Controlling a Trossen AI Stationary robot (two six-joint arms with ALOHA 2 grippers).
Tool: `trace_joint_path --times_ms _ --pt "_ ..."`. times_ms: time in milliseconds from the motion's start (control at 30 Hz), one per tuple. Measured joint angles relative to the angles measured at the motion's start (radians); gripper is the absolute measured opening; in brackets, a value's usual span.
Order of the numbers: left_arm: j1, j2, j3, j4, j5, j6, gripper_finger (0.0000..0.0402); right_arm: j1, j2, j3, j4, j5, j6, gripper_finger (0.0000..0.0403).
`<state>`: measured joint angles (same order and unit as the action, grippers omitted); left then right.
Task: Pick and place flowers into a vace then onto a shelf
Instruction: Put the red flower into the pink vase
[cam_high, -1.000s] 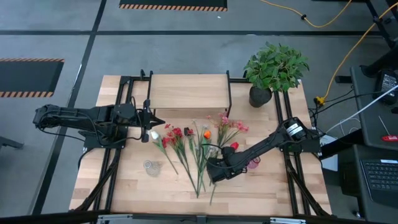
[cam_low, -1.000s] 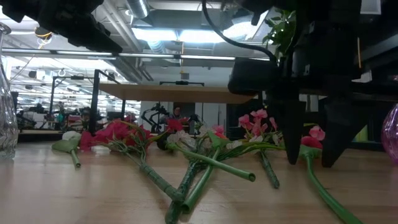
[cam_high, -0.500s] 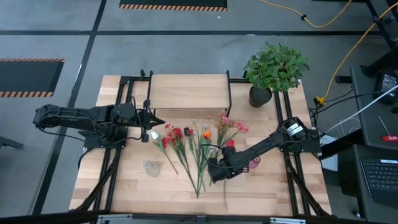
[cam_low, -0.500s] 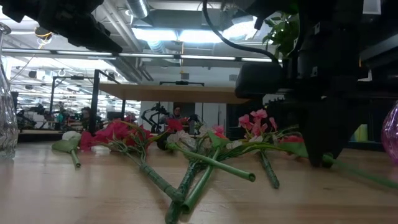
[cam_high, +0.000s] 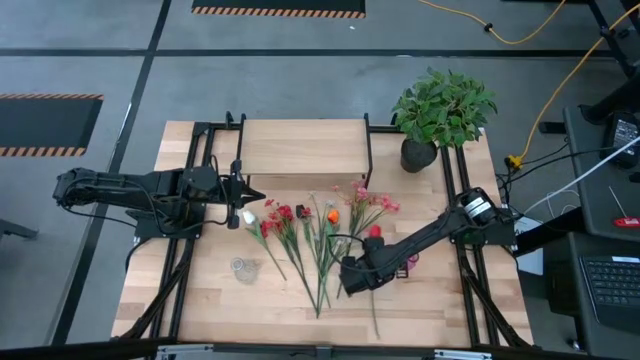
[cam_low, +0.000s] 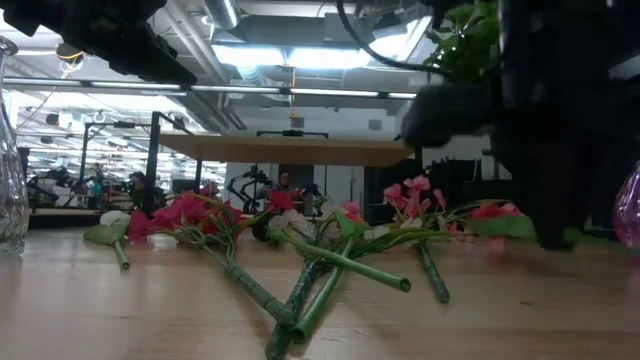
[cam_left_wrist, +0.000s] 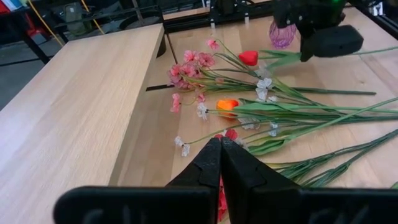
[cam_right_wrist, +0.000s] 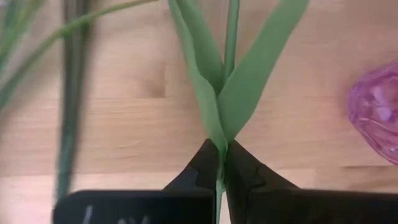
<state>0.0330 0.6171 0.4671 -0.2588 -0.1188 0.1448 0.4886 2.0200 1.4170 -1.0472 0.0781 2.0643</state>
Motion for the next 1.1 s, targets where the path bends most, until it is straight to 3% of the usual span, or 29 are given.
trace_joint_path --times_ms 400,500,933,1100 --pt "0.000 0.000 0.000 0.000 0.000 0.000 0.0002 0.069 -0.006 0.222 -0.242 0.019 0.047 0.0006" --pt "0.000 0.000 0.000 0.000 0.000 0.000 0.0003 0.087 -0.006 0.274 -0.290 0.083 0.036 0.0005" --pt "0.000 0.000 0.000 0.000 0.000 0.000 0.0008 0.070 -0.022 0.359 -0.310 0.226 -0.242 0.0006" --pt "0.000 0.000 0.000 0.000 0.000 0.000 0.0005 0.072 -0.086 0.359 -0.311 0.346 -0.321 0.0006"
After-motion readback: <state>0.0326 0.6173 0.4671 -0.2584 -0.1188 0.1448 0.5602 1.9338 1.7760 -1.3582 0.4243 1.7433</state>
